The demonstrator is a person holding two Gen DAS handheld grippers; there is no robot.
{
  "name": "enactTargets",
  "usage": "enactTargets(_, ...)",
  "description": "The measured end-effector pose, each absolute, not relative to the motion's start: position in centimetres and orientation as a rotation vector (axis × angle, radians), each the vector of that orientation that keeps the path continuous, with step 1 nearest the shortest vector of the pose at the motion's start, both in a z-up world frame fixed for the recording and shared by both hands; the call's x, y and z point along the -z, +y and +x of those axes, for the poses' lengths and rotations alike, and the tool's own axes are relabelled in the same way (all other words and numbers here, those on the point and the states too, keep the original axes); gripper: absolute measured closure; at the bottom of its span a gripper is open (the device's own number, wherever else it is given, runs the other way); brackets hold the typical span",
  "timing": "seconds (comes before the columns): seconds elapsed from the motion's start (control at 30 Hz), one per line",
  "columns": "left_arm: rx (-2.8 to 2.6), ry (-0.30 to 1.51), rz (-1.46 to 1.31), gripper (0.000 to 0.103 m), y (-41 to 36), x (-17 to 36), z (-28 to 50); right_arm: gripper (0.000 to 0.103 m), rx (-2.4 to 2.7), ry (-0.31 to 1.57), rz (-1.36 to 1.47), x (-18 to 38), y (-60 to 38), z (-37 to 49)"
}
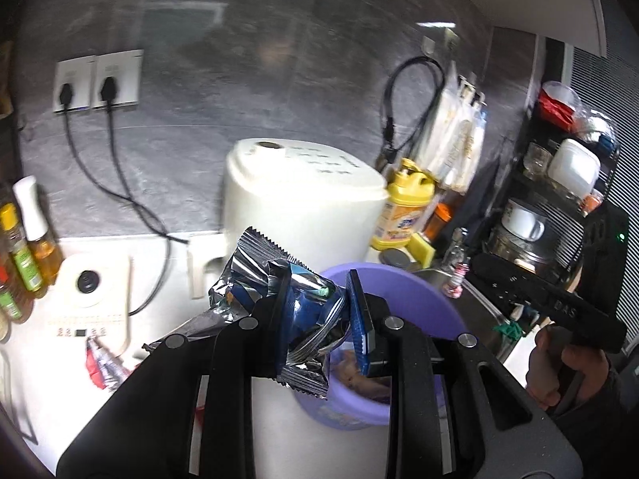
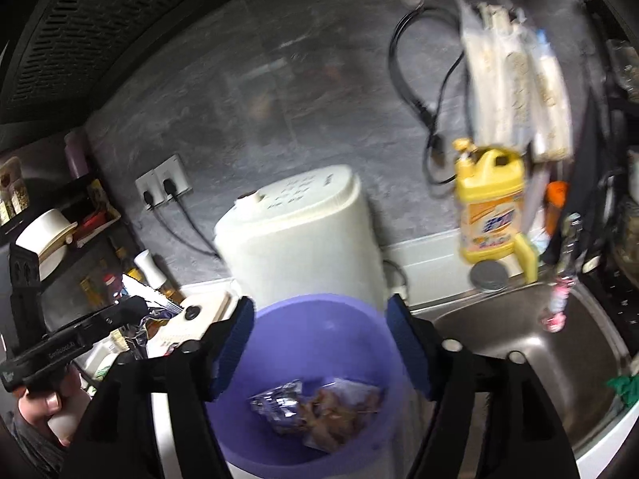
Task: Collect trash
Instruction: 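Carry the foil bag and brown paper over the purple bucket and release both, then withdraw both open tools from the bucket back toward the counter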
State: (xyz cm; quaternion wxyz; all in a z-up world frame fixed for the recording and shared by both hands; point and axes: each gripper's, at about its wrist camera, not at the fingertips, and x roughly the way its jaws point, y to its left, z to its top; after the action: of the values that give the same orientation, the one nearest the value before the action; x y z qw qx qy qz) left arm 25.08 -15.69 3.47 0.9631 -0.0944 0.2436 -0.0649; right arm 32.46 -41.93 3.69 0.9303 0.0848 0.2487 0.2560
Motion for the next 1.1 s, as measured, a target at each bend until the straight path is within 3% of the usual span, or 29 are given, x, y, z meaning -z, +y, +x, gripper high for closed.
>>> enactTargets(0.03,0.146,0.495,-0.185,0.077,-16.3,-3.5,25.5,0.024,-0.508,0.498,0.182,-3.7,-42.6,32.2)
enactTargets(0.47,0.31,0.537,-0.137,0.076,-22.3,-3.4,30.1,0.011,-0.375,0.487,0.232,-3.1,-48.8,30.4)
enactTargets(0.5,0.316,0.557,-0.132,0.071,-22.6,-3.1,30.5,0.009,-0.368,0.486,0.234,-3.0,-49.0,30.2)
enactTargets(0.57,0.303,0.61,-0.104,0.036,-23.3,-2.1,31.4,0.007,-0.355,0.484,0.232,-2.7,-49.4,29.9)
enactTargets(0.73,0.285,0.593,-0.101,0.009,-22.5,-1.8,29.7,0.008,-0.37,0.511,0.213,-1.3,-48.8,29.5)
enactTargets(1.1,0.123,0.529,-0.129,0.006,-16.5,-3.7,25.1,0.007,-0.453,0.516,0.122,-1.3,-44.0,28.8)
